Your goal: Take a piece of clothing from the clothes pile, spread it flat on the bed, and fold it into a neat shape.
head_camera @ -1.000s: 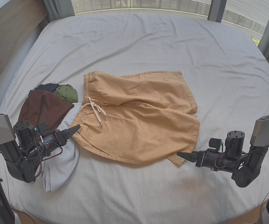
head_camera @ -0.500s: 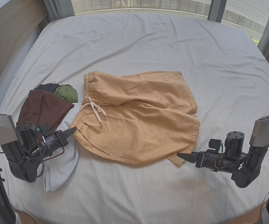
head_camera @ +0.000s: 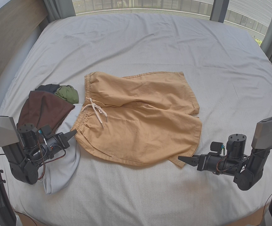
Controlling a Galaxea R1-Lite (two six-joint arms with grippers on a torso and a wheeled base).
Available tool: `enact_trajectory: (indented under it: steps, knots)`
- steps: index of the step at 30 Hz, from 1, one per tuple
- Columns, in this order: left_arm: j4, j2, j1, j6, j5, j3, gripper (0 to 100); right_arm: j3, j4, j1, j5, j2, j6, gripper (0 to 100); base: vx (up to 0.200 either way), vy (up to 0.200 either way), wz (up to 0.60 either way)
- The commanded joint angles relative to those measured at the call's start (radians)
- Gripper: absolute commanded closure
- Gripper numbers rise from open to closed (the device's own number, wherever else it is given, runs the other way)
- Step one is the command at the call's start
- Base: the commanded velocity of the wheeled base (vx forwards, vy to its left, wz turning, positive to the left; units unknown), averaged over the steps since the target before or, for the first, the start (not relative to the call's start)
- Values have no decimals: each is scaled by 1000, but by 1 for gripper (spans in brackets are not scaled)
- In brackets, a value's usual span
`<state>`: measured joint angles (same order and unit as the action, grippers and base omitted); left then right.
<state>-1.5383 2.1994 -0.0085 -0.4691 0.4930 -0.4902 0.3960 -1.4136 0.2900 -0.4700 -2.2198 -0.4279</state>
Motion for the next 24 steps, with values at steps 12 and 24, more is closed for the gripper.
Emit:
enact_trajectory:
  steps: [12, 24]
  knots:
    - [-2, -4, 1, 0, 2, -18, 100, -8, -116, 57, 1, -106, -2, 0, 0, 0, 0]
    - [-2, -6, 1, -2, 2, -18, 100, -5, -126, 69, 1, -132, -3, 0, 0, 0, 0]
